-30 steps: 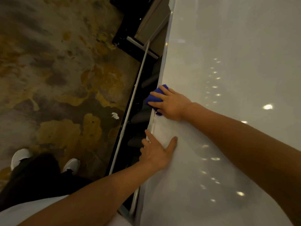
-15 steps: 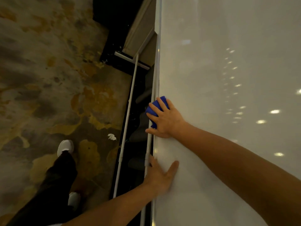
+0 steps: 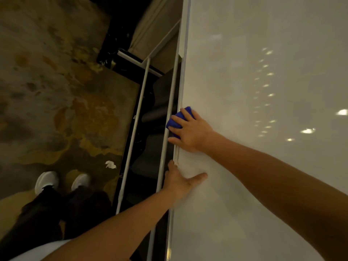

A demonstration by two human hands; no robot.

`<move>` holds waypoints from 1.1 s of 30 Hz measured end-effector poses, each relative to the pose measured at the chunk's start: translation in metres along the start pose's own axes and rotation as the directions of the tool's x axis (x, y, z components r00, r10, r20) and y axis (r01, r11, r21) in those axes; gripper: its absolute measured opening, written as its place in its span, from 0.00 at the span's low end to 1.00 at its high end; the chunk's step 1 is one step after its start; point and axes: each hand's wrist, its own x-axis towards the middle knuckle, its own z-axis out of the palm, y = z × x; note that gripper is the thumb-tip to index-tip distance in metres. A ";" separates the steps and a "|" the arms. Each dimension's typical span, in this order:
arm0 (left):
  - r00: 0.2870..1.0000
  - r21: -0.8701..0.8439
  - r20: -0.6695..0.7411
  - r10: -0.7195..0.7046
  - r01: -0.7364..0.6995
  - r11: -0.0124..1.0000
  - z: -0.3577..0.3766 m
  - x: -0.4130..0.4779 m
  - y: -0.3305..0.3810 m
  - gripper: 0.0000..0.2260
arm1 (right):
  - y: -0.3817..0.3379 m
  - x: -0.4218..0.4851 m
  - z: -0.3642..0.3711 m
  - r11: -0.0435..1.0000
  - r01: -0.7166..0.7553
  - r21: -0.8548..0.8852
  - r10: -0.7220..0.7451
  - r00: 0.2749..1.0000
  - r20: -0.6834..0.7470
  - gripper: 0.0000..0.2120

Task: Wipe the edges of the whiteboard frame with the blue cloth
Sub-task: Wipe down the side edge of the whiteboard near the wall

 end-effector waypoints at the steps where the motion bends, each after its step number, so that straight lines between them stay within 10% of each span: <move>1: 0.999 0.007 0.011 0.036 -0.036 0.999 -0.003 0.011 0.013 0.64 | -0.001 0.004 0.002 0.999 0.049 -0.009 -0.048 0.999 0.016 0.33; 22: 0.999 -0.135 0.008 -0.033 0.034 0.990 -0.051 0.166 0.222 0.47 | 0.162 0.139 -0.079 0.976 -0.204 0.079 0.211 0.973 -0.094 0.32; 27: 0.997 0.075 0.054 -0.051 0.047 0.996 -0.067 0.210 0.259 0.29 | 0.183 0.167 -0.090 0.952 -0.276 0.132 0.289 0.953 -0.087 0.33; 33: 0.972 -0.058 0.162 -0.169 0.180 0.982 -0.084 0.250 0.299 0.18 | 0.214 0.205 -0.106 0.948 -0.290 0.131 0.299 0.953 -0.053 0.36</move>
